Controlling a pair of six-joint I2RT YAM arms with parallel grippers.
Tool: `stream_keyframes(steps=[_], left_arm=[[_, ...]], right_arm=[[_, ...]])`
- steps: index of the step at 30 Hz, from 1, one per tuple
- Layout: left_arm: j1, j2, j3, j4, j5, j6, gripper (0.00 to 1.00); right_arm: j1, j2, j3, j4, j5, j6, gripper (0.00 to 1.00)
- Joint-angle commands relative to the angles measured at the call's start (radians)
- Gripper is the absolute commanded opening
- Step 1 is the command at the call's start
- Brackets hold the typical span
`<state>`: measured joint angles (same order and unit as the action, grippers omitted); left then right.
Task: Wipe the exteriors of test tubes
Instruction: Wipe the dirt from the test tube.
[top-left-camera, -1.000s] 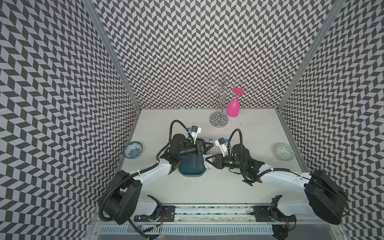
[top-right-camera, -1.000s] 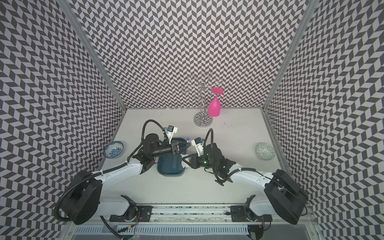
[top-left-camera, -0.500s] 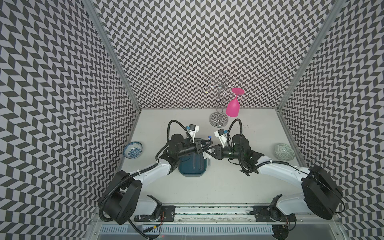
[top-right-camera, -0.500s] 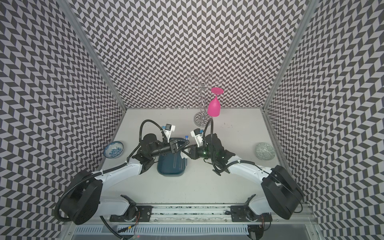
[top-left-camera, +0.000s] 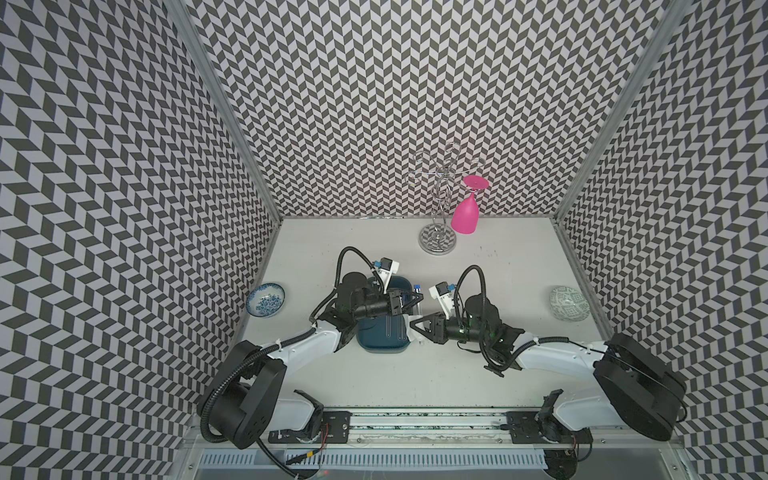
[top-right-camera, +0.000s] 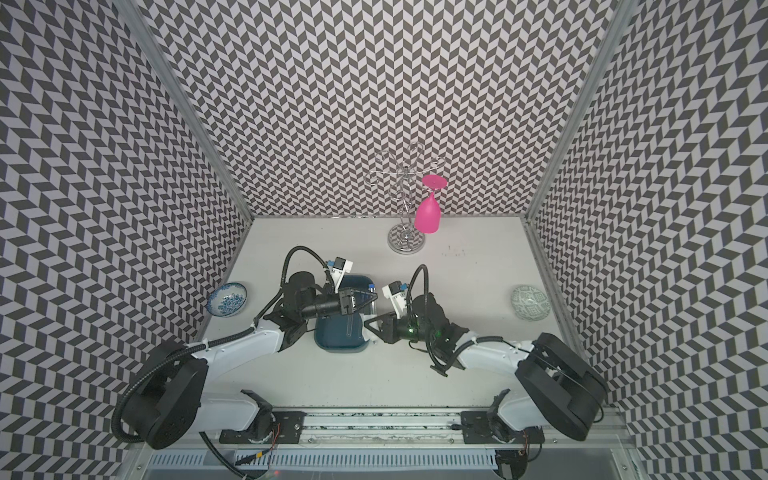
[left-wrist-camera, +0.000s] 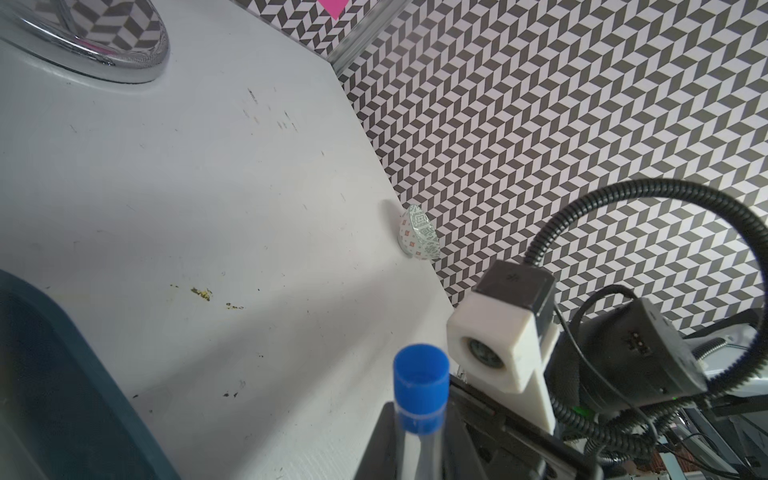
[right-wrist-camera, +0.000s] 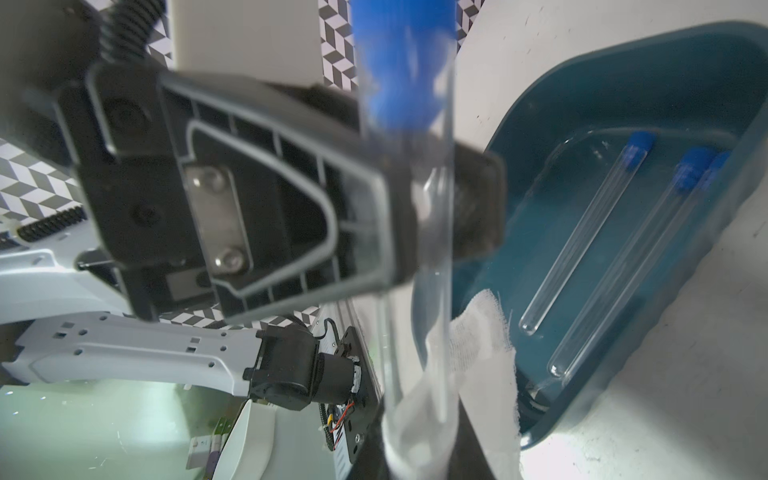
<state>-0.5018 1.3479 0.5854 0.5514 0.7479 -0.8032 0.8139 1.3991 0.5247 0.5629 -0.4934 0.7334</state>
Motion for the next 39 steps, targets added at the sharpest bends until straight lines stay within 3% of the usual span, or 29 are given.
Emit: stream_keyframes(steps=[1, 14, 24, 29, 39], left_arm=[[0.022, -0.028, 0.011, 0.088, -0.010, -0.016, 0.17], [0.026, -0.063, -0.012, 0.102, -0.006, -0.033, 0.17], [0.050, -0.063, -0.014, 0.112, 0.000, -0.037, 0.17], [0.057, -0.060, -0.016, 0.112, 0.008, -0.037, 0.18], [0.057, -0.081, -0.023, 0.096, 0.013, -0.039, 0.18]], right_arm=[[0.006, 0.008, 0.019, -0.034, 0.020, 0.002, 0.18], [-0.113, 0.101, 0.321, -0.174, -0.081, -0.119, 0.18], [0.030, 0.032, 0.019, 0.028, -0.011, 0.047, 0.18], [0.057, 0.025, -0.040, 0.066, 0.003, 0.081, 0.18], [-0.054, 0.090, 0.271, -0.113, -0.033, -0.083, 0.18]])
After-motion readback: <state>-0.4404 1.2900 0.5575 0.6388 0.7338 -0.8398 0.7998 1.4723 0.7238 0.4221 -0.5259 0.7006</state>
